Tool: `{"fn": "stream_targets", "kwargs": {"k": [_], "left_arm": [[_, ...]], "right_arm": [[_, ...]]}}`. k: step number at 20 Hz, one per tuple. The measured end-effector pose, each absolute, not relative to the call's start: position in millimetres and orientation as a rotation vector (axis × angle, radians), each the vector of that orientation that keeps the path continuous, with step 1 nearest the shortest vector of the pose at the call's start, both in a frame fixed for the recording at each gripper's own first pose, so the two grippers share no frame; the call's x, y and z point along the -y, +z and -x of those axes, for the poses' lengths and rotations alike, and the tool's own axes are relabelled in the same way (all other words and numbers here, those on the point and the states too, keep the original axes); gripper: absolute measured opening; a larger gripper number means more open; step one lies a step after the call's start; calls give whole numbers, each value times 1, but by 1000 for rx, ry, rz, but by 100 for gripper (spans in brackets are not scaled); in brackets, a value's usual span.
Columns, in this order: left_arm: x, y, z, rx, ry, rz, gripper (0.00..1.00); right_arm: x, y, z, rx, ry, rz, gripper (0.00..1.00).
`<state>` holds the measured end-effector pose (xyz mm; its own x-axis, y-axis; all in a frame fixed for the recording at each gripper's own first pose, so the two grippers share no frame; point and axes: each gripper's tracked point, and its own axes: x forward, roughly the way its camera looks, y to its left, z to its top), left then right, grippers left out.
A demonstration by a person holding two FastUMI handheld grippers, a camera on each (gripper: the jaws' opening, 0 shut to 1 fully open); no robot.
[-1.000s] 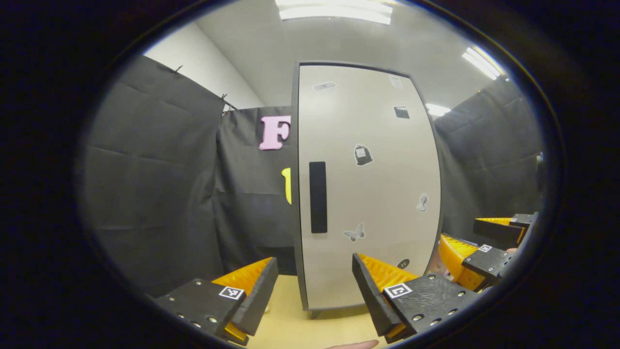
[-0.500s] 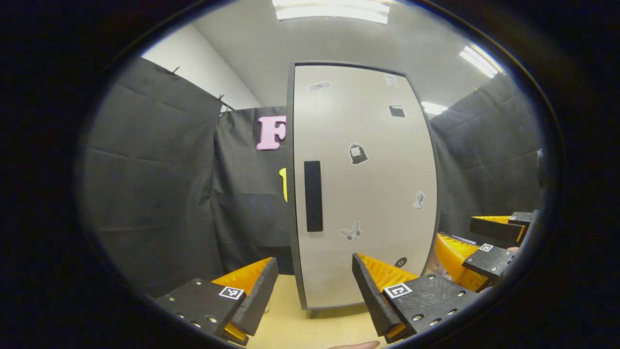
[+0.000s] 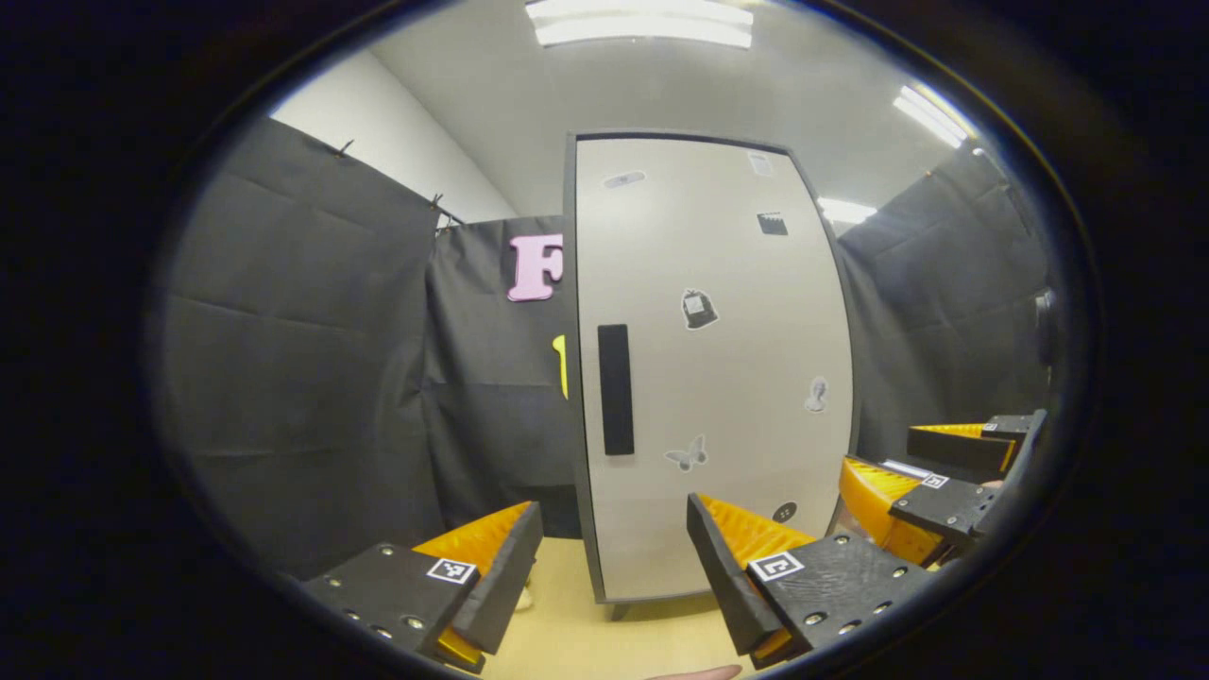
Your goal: Open the cabinet door with the right hand, grasp the bottle in the cabinet with the left hand and place it on the coaster, then close the cabinet door with the right hand.
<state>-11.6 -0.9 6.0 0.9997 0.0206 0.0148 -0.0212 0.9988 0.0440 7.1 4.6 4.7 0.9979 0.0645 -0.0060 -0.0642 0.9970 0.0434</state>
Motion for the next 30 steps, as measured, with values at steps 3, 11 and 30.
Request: {"fn": "stream_targets", "kwargs": {"k": [3, 11, 30], "left_arm": [[-6, 5, 18, 12, 32, -45, 88], [-28, 6, 47, 7, 84, -108, 88], [-55, -82, 169, -200, 160, -87, 89]], "right_arm": [[-9, 6, -8, -3, 78, -45, 95], [-33, 9, -22, -1, 131, -49, 95], [-179, 46, -121, 5, 257, -52, 95]]}}
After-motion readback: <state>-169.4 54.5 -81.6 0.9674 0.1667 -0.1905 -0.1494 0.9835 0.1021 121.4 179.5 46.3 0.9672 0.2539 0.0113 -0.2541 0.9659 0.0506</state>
